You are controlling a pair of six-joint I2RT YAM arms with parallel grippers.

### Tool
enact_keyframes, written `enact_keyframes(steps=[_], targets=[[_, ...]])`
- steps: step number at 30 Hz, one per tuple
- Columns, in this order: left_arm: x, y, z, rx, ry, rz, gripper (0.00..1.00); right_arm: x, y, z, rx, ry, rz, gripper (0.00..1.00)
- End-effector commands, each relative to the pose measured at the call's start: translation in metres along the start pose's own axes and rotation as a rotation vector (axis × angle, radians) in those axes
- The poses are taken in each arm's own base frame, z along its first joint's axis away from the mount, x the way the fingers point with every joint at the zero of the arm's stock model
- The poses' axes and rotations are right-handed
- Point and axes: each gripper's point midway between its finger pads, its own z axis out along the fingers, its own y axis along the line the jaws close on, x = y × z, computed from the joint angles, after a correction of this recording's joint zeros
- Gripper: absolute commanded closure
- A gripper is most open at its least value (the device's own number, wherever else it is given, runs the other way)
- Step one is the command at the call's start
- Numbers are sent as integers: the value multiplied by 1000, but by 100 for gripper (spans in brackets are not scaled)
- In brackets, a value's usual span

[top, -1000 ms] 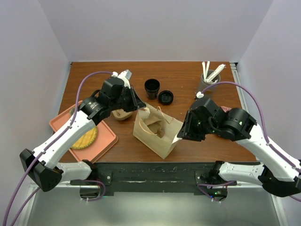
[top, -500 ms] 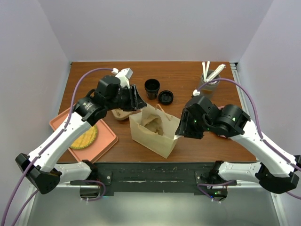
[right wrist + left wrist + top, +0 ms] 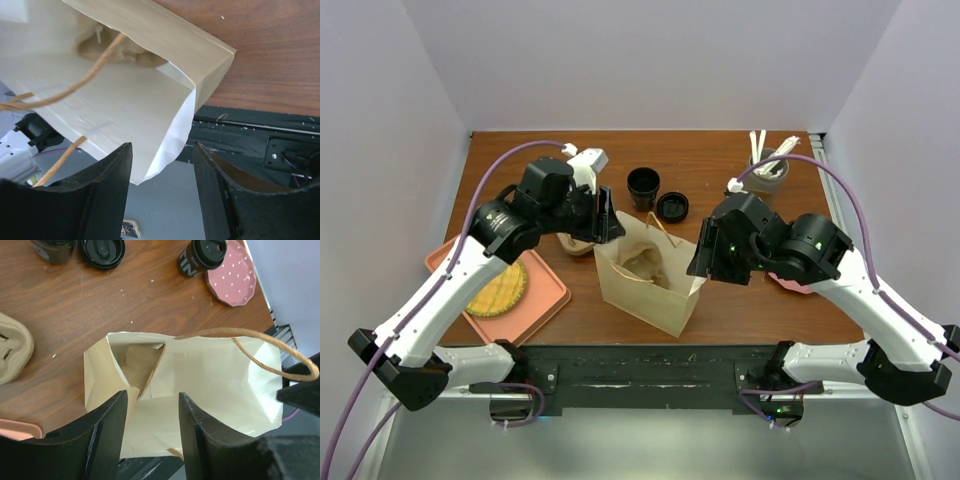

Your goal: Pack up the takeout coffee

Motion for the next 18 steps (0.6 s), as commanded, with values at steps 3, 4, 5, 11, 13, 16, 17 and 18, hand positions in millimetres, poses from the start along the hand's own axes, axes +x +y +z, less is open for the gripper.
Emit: enact_keyframes(steps=[3, 4, 5, 11, 13, 16, 17, 18], targets=[[9, -1, -3, 12, 56, 92, 50, -3, -11, 2, 30, -30, -14, 47], [10, -1, -1, 15, 59, 96, 50, -2, -9, 4, 23, -30, -12, 47], [12, -1, 1, 14, 64, 99, 50, 0, -10, 7, 29, -26, -13, 48], [10, 2, 9, 5, 70, 141, 74, -1, -10, 18, 38, -36, -12, 64], [3, -2, 6, 11, 47, 152, 97, -6, -9, 18, 30, -60, -22, 90], [-28, -27, -13, 67, -21, 156, 100, -20, -6, 8, 37, -96, -41, 100], [-49, -41, -29, 93, -78, 166, 100, -32, 5, -4, 17, -129, -35, 100], [-46, -40, -28, 81, -60, 161, 100, -39, 2, -8, 35, -160, -35, 100]])
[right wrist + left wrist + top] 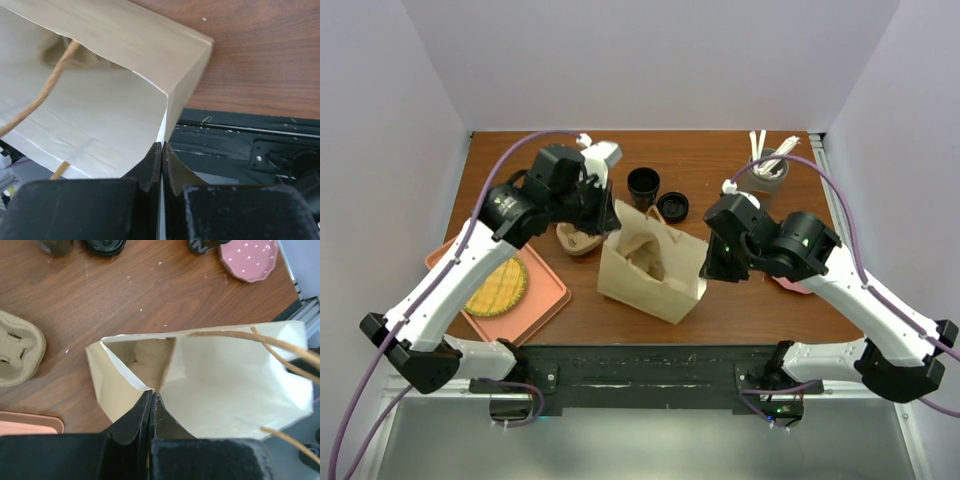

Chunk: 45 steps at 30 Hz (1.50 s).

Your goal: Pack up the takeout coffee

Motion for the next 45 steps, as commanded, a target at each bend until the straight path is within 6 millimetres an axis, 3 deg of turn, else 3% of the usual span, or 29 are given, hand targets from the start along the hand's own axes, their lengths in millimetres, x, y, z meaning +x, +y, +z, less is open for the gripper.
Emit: enact_keyframes(steps=[1, 2, 7, 9, 10, 11, 13, 14, 15, 16, 17, 19, 20, 22, 24, 25, 27, 28, 30, 31, 33, 36, 37, 39, 40, 42, 45], targets=[[-50, -29, -39, 57, -157, 48, 100, -43, 10, -26, -12, -162, 11, 100], [-31, -16, -27, 21, -105, 36, 100, -39, 4, -18, 10, -156, 8, 100], [-23, -16, -36, 34, -140, 8, 100, -35, 4, -20, -65, -186, 53, 100], [-17, -13, -31, 18, -99, 13, 100, -43, 6, -25, -50, -203, 32, 100], [-22, -16, -33, 21, -102, 13, 100, -52, 6, -29, -31, -230, 24, 100], [-33, -20, -37, 26, -122, 18, 100, -65, 13, -46, -59, -271, 32, 100], [-25, -17, -29, 15, -116, 16, 100, -70, 13, -49, -53, -295, 33, 100], [-3, -7, -14, 2, -68, 9, 100, -59, 5, -30, -22, -265, 15, 100], [2, -9, -13, 14, -45, 0, 100, -57, 12, -25, -65, -270, 33, 100], [-3, -14, -16, 27, -48, -4, 100, -52, 10, -24, -82, -259, 36, 100], [-23, -24, -29, 45, -99, -4, 100, -50, 9, -22, -79, -254, 40, 100], [-29, -21, -34, 8, -131, 15, 100, -51, 7, -24, -72, -260, 55, 100], [-11, -9, -22, -23, -83, 28, 100, -42, 4, -14, -66, -232, 51, 100], [2, -4, -13, -30, -38, 27, 100, -40, 4, -5, -77, -239, 51, 100], [-9, -14, -17, 2, -69, 12, 100, -44, 2, -8, -64, -258, 43, 100], [-29, -23, -31, 24, -129, 15, 100, -52, 7, -20, -88, -280, 49, 100], [-48, -33, -41, 23, -136, -9, 100, -61, 6, -31, -54, -296, 46, 100], [-64, -39, -53, 27, -171, -17, 100, -70, 8, -45, -68, -323, 61, 100], [-37, -20, -31, -47, -71, -48, 100, -69, 2, -41, -38, -331, 66, 100], [10, 1, -10, -91, 35, -69, 100, -55, -9, -18, 8, -295, 44, 100], [25, -1, 3, -43, 37, -111, 100, -44, -12, -2, -6, -262, 43, 100], [9, -10, -7, -18, -15, -128, 100, -47, -20, -2, 35, -261, 25, 100], [-7, -16, -11, -13, -41, -117, 100, -59, -15, -14, 22, -301, 29, 100], [-13, -16, -15, -31, -22, -91, 100, -70, -17, -21, 53, -322, 0, 100], [-26, -21, -18, -24, -39, -85, 100, -82, -12, -34, 41, -357, 5, 100], [-32, -25, -22, -18, -46, -93, 100, -87, -13, -39, 56, -364, -3, 100], [-15, -20, -12, -8, -29, -113, 100, -80, -19, -25, 65, -359, -3, 100]])
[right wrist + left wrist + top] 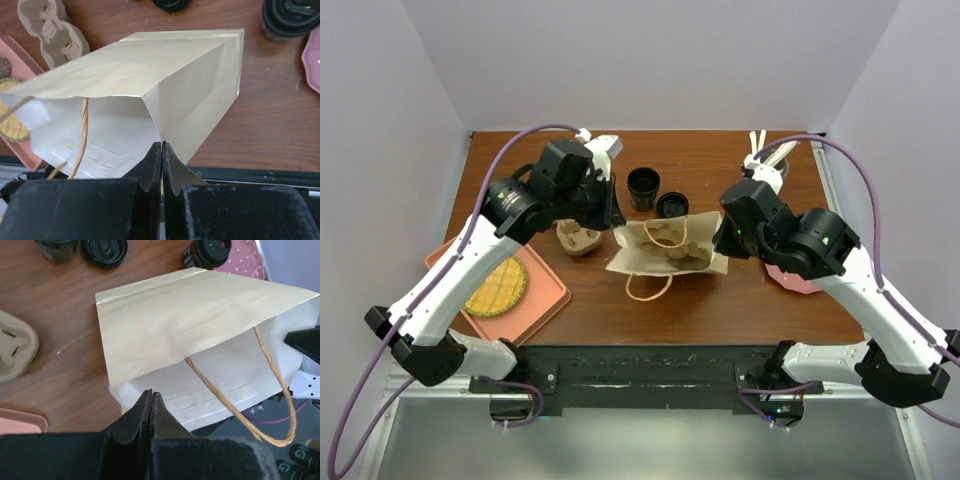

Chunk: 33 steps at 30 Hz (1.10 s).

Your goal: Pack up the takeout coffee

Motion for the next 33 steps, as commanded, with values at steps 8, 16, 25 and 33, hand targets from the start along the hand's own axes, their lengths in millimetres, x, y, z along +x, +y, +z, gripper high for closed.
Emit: enact_keyframes(steps=[8, 16, 25, 33], targets=[[-24, -16, -22, 30, -42, 11, 100, -21, -27, 4, 34, -51, -11, 100], [-16, -9, -3, 31, -34, 63, 66, 4, -35, 26, 39, 5, -47, 98], [-29, -12, 44, 75, -82, 125, 52, 7, -40, 26, 33, -7, -59, 97], [-46, 12, 73, -56, -85, 245, 50, 10, -39, 25, 17, -7, -56, 98]])
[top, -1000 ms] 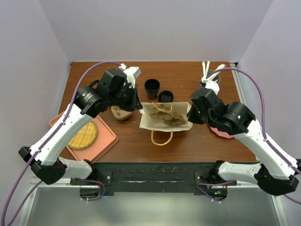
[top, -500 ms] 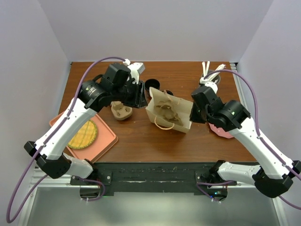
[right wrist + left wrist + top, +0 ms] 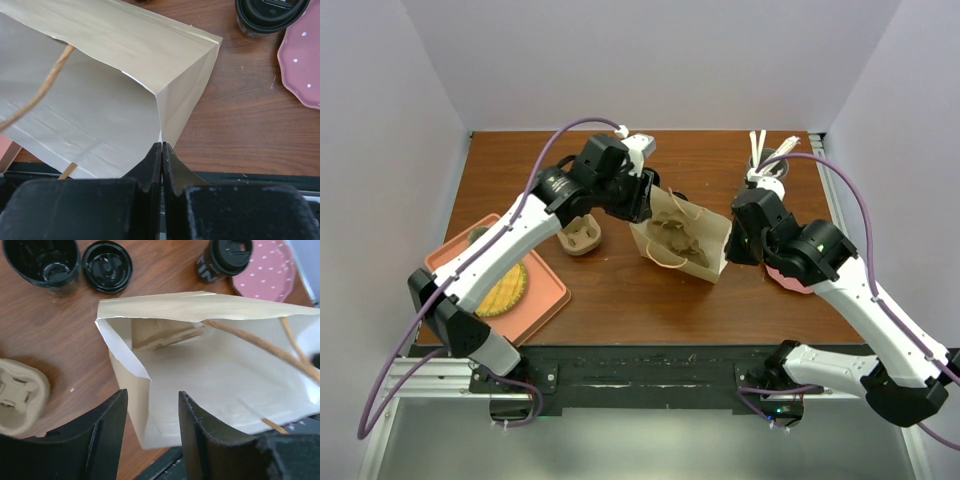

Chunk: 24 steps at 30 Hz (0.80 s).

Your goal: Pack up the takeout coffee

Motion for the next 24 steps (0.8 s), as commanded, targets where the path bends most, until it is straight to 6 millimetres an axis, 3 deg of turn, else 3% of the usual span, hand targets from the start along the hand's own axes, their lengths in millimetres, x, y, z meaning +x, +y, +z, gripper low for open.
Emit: enact_keyframes(steps=[1, 5, 6, 8, 11, 12, 13, 15, 16, 17, 18, 19, 20, 24], targets=[[-29, 10, 2, -65, -72, 122, 50, -7, 4, -4, -36, -36, 10, 98], [-21, 16, 7, -82, -55, 125, 55, -6, 4, -1, -32, -34, 1, 93], [-16, 18, 9, -86, -41, 124, 72, -5, 3, 1, -27, -30, -3, 93], [-16, 16, 8, -79, -41, 117, 97, -5, 5, 2, -33, -34, -8, 100], [-62, -16, -28, 4, -132, 52, 100, -33, 12, -18, -32, -44, -8, 100], [-108, -39, -65, 66, -259, 31, 100, -69, 27, -44, -78, -118, 21, 100], [-110, -46, -78, 88, -254, -33, 100, -80, 28, -56, -80, -138, 30, 100], [-86, -46, -76, 106, -205, -85, 100, -86, 25, -65, -69, -153, 38, 100], [-67, -42, -65, 111, -172, -118, 100, -79, 22, -66, -92, -157, 47, 100], [-11, -31, -32, 114, -27, -153, 100, -73, 29, -58, -128, -146, 56, 100], [-18, -39, -49, 165, -99, -174, 100, -49, 22, -38, -89, -81, 38, 100], [-17, -45, -53, 186, -105, -175, 100, -43, 19, -37, -92, -72, 51, 100], [-27, -47, -63, 183, -140, -166, 100, -40, 17, -36, -87, -65, 54, 100], [-27, -34, -63, 98, -103, -88, 100, -43, 8, -38, -73, -114, 49, 100]])
